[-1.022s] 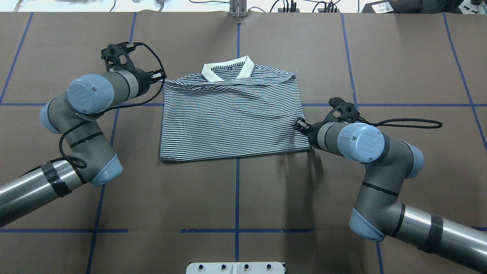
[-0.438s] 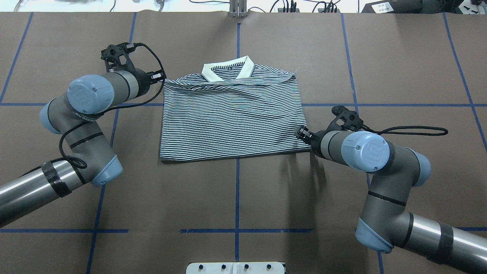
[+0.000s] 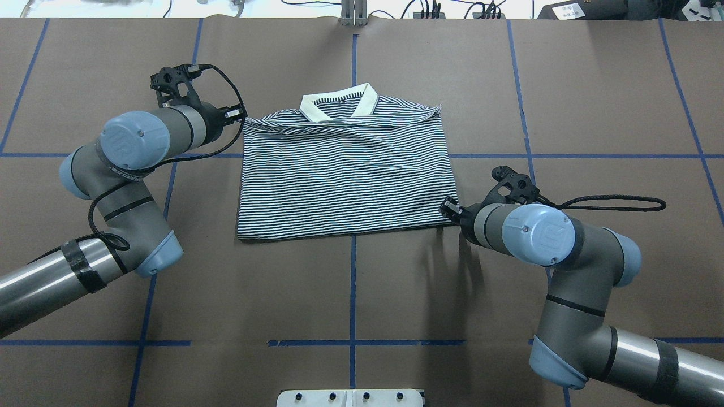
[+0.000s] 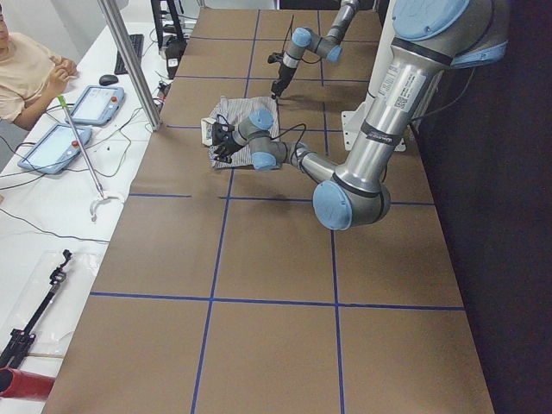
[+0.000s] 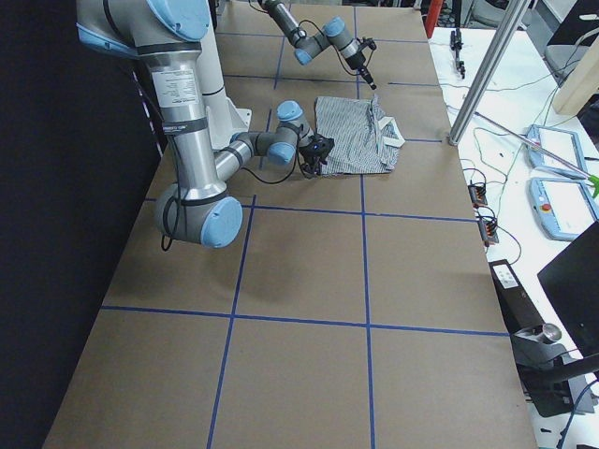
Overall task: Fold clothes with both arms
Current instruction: 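Lower the right gripper and grasp the folded shirt's near corner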
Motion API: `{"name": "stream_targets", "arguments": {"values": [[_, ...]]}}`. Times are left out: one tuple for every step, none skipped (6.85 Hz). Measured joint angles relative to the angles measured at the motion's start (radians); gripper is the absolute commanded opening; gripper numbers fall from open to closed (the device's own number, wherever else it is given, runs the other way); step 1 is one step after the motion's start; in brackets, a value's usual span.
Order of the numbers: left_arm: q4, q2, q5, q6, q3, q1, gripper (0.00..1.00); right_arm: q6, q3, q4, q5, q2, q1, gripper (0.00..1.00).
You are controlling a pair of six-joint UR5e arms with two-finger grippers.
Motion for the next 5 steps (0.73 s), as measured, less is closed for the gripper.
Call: {"name": "stream_targets", "arguments": {"values": [[0.000,0.000,0.000,0.000,0.000,0.000,0.36,0.003,-0.002,-0.002,0.000,0.000,-0.002,0.54],[0.000,0.000,0.000,0.001,0.000,0.000,0.36,0.003,-0.005,-0.003,-0.001,0.001,-0.002,0.54],[0.000,0.001,0.000,0.001,0.000,0.000,0.36,0.003,-0.009,-0.004,-0.001,0.002,-0.003,0.55],[0.000,0.004,0.000,0.001,0.000,0.000,0.36,0.003,-0.014,-0.005,-0.002,0.002,-0.003,0.54],[0.000,0.005,0.000,0.001,0.000,0.000,0.36,0.003,-0.017,-0.004,-0.002,0.002,-0.002,0.26]]}}
